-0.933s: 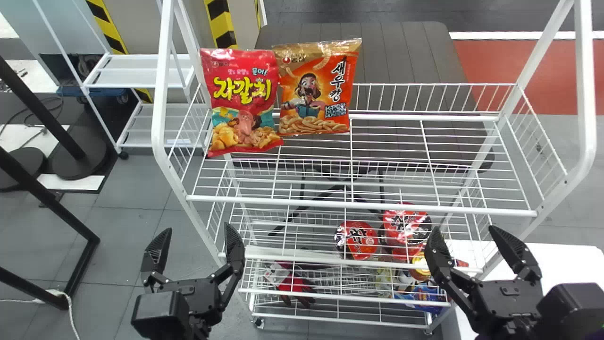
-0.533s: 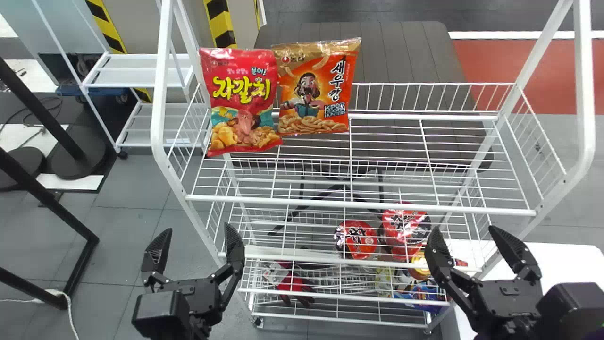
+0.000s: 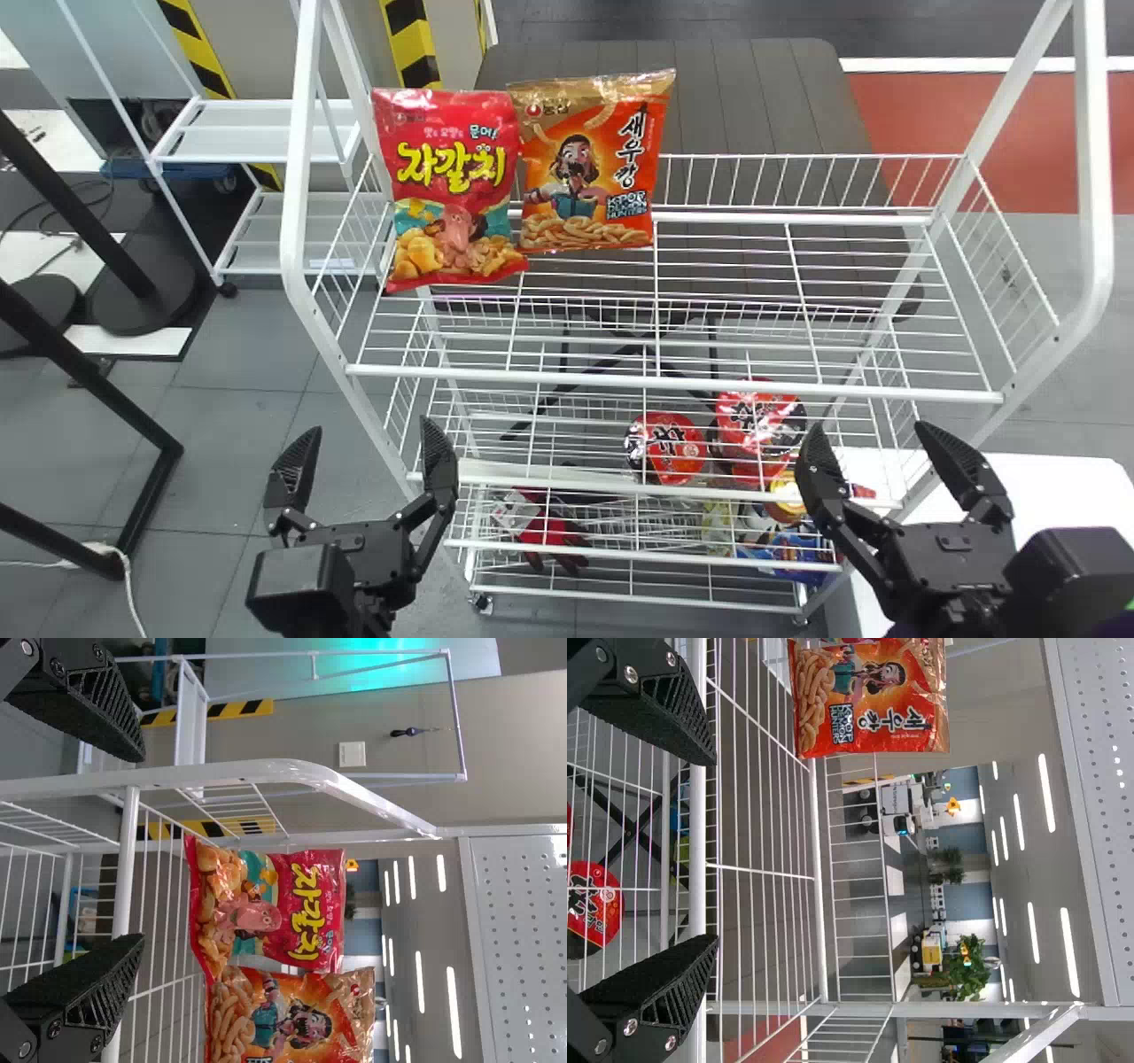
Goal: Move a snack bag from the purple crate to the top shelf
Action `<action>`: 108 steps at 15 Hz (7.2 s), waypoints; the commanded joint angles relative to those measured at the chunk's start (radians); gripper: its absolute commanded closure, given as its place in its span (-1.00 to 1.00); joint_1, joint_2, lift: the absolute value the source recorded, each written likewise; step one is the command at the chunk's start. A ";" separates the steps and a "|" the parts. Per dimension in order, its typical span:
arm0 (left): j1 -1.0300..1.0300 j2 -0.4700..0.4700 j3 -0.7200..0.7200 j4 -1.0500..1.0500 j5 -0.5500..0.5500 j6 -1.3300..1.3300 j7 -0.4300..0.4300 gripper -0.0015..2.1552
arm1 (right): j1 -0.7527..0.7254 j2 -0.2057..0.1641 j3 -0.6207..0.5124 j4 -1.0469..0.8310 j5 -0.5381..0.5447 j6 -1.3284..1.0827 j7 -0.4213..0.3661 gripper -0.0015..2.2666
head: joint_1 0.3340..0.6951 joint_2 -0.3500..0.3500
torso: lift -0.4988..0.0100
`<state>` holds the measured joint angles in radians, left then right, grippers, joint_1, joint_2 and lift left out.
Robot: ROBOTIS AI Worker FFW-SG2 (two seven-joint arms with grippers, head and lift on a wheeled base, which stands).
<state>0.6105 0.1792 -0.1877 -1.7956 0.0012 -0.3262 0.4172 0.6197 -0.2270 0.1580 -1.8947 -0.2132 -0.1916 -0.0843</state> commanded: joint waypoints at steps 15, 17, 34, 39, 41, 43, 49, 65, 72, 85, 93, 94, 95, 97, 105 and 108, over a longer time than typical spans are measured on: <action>0.000 0.003 -0.004 -0.007 -0.003 0.010 0.000 -0.91 | 0.002 -0.005 0.006 -0.011 -0.014 -0.008 -0.020 -0.90 | 1.00 0.17 | 0.72; 0.000 0.003 -0.004 -0.007 -0.003 0.010 0.002 -0.91 | 0.002 -0.005 0.006 -0.011 -0.014 -0.008 -0.022 -0.90 | 1.00 0.16 | 0.69; 0.000 0.000 -0.004 -0.001 -0.003 0.003 0.005 -0.91 | 0.002 -0.002 0.006 -0.003 -0.011 -0.027 -0.022 -0.93 | 1.00 0.16 | 0.42; -0.002 0.000 -0.004 -0.001 -0.003 0.003 0.005 -0.91 | 0.000 -0.002 0.008 0.000 -0.006 -0.030 -0.025 -0.93 | 1.00 0.16 | 0.34; -0.002 -0.001 -0.004 -0.001 -0.003 0.007 0.005 -0.91 | -0.002 -0.002 0.008 0.002 -0.006 -0.027 -0.026 -0.93 | 1.00 0.16 | 0.31; -0.002 -0.001 -0.004 -0.001 -0.004 0.003 0.006 -0.91 | -0.002 -0.003 0.009 0.002 -0.005 -0.030 -0.035 -0.93 | 1.00 0.16 | 0.28; 0.003 -0.003 -0.009 -0.004 -0.009 0.003 0.011 -0.91 | 0.000 -0.006 0.011 0.006 -0.002 -0.048 -0.035 -0.93 | 1.00 0.14 | 0.18; 0.028 -0.003 -0.009 -0.024 -0.030 0.000 0.028 -0.91 | -0.002 -0.025 0.034 0.009 0.017 -0.073 -0.034 -0.94 | 1.00 0.18 | -0.07; 0.028 -0.006 -0.009 -0.031 -0.030 -0.012 0.029 -0.91 | 0.006 -0.029 0.034 -0.015 0.035 -0.058 -0.035 -0.94 | 1.00 0.19 | -0.18; 0.028 -0.007 -0.013 -0.034 -0.030 -0.012 0.029 -0.91 | 0.008 -0.020 0.037 -0.015 0.054 -0.045 -0.035 -0.93 | 1.00 0.22 | -0.39; 0.031 -0.007 -0.016 -0.034 -0.033 -0.018 0.032 -0.91 | 0.014 -0.020 0.038 -0.015 0.054 -0.058 -0.035 -0.94 | 1.00 0.21 | -0.51; 0.031 -0.007 -0.016 -0.034 -0.033 -0.018 0.032 -0.91 | 0.014 -0.020 0.038 -0.015 0.054 -0.058 -0.035 -0.94 | 1.00 0.21 | -0.53; 0.031 -0.007 -0.018 -0.034 -0.033 -0.021 0.034 -0.91 | 0.014 -0.020 0.038 -0.015 0.055 -0.058 -0.035 -0.94 | 1.00 0.21 | -0.54; 0.031 -0.007 -0.019 -0.033 -0.035 -0.021 0.035 -0.91 | 0.014 -0.020 0.038 -0.015 0.055 -0.058 -0.035 -0.94 | 1.00 0.21 | -0.57; 0.032 -0.006 -0.024 -0.033 -0.038 -0.018 0.035 -0.91 | 0.018 -0.021 0.041 -0.018 0.069 -0.061 -0.041 -0.94 | 1.00 0.20 | -0.70; 0.034 -0.006 -0.024 -0.034 -0.040 -0.018 0.035 -0.91 | 0.018 -0.021 0.043 -0.020 0.069 -0.061 -0.041 -0.94 | 1.00 0.20 | -0.75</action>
<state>0.6440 0.1733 -0.2117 -1.8286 -0.0374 -0.3442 0.4525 0.6380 -0.2485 0.1998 -1.9132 -0.1445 -0.2522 -0.1258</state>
